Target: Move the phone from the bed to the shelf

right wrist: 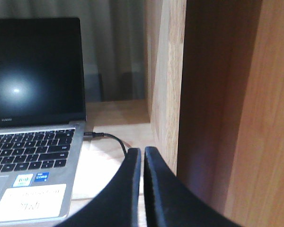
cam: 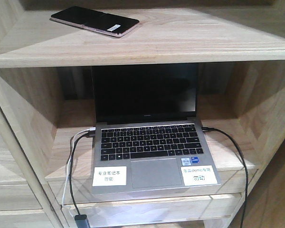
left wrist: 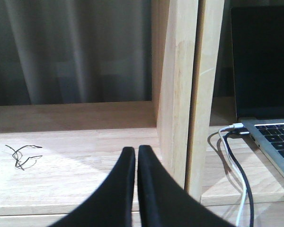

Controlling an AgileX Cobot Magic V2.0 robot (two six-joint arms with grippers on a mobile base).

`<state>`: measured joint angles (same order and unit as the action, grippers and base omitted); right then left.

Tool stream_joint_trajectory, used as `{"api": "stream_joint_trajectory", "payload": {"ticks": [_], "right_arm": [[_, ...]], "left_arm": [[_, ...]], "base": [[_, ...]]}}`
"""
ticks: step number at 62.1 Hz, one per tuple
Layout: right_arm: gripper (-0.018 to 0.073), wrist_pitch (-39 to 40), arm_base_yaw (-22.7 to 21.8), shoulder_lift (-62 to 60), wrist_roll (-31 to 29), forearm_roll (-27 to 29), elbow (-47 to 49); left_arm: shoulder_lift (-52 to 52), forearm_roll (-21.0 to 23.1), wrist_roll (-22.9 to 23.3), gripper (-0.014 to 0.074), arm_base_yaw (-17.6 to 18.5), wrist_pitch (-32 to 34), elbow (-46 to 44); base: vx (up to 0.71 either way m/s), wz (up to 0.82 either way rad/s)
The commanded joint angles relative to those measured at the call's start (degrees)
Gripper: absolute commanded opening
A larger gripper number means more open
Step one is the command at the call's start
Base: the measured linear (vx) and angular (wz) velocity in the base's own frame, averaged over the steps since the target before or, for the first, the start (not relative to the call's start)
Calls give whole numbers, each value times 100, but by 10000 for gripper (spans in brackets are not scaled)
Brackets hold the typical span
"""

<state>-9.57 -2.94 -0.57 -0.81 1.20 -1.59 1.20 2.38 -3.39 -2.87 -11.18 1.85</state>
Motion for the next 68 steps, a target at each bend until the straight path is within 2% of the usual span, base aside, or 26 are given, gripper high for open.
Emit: {"api": "stream_joint_trajectory", "payload": {"ticks": [1,68], "right_arm": [[-5,459,-28,-71,-38,-70,-54],[-5,521,-28,-71,-16,-65,-54]], "left_arm": [[32,54,0,1,44,416,41],[32,54,0,1,44,416,41]], "base": [[0,0],[0,0]]}}
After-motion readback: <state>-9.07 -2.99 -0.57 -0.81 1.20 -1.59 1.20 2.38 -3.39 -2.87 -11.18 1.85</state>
